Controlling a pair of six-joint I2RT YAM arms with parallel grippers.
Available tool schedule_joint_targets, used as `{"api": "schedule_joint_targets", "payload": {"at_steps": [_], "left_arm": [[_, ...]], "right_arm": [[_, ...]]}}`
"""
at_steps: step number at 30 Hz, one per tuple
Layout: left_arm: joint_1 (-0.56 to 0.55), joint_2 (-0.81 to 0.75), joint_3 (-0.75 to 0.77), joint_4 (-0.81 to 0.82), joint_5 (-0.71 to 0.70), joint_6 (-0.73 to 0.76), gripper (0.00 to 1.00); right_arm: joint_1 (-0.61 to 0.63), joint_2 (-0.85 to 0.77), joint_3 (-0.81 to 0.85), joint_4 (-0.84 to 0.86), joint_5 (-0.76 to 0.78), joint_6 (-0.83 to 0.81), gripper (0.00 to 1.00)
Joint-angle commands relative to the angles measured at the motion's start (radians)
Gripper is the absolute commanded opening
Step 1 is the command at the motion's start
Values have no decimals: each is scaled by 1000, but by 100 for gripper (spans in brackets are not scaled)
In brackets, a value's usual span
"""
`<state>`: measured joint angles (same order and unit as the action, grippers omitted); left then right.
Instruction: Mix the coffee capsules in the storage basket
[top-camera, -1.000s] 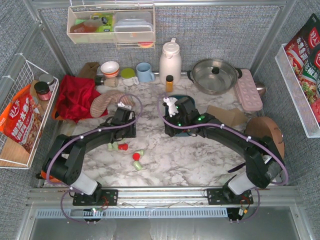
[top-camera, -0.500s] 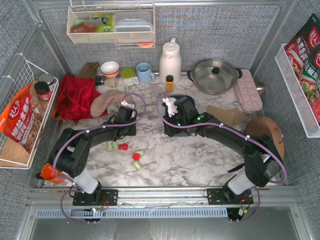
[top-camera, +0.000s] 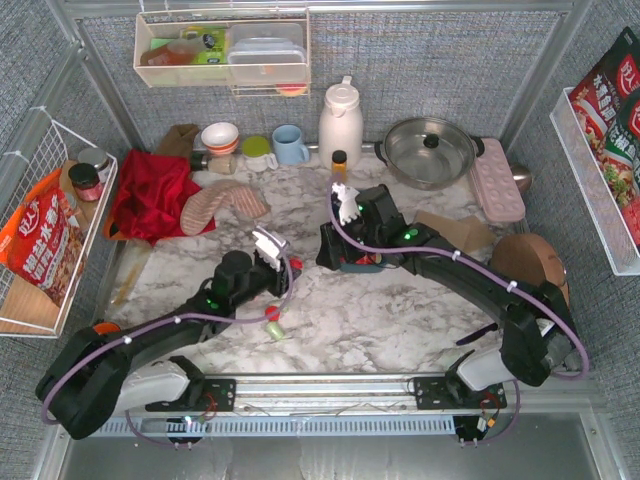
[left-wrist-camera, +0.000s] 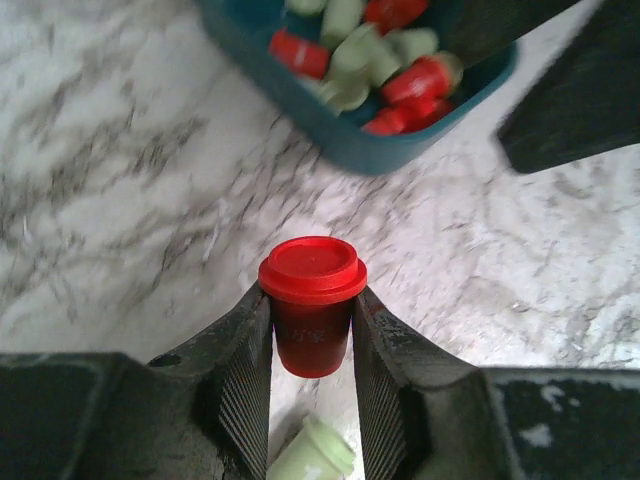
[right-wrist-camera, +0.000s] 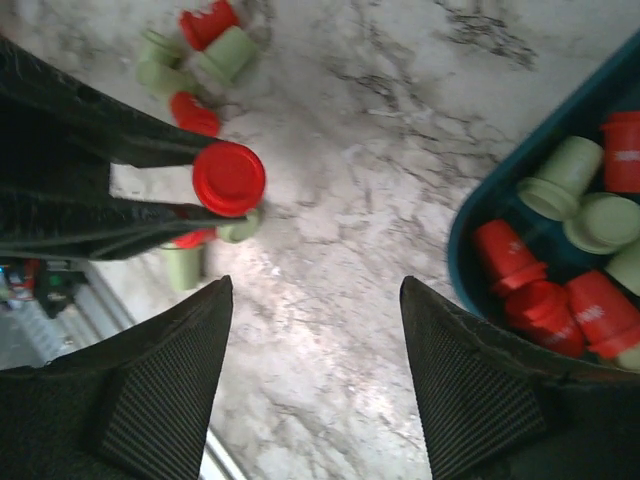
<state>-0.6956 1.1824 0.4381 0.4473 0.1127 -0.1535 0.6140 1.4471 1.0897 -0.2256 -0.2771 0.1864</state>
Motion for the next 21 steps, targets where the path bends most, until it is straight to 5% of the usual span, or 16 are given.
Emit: {"api": "schedule_joint_targets", "payload": {"at_steps": [1, 21], "left_arm": [[-42, -59, -60, 293, 76, 138, 28], [-153, -18, 13, 303, 56, 239, 29]], "right_arm": [[5, -16, 10, 83, -140, 127, 73], [19, 42, 12, 85, -210, 183, 75]]}}
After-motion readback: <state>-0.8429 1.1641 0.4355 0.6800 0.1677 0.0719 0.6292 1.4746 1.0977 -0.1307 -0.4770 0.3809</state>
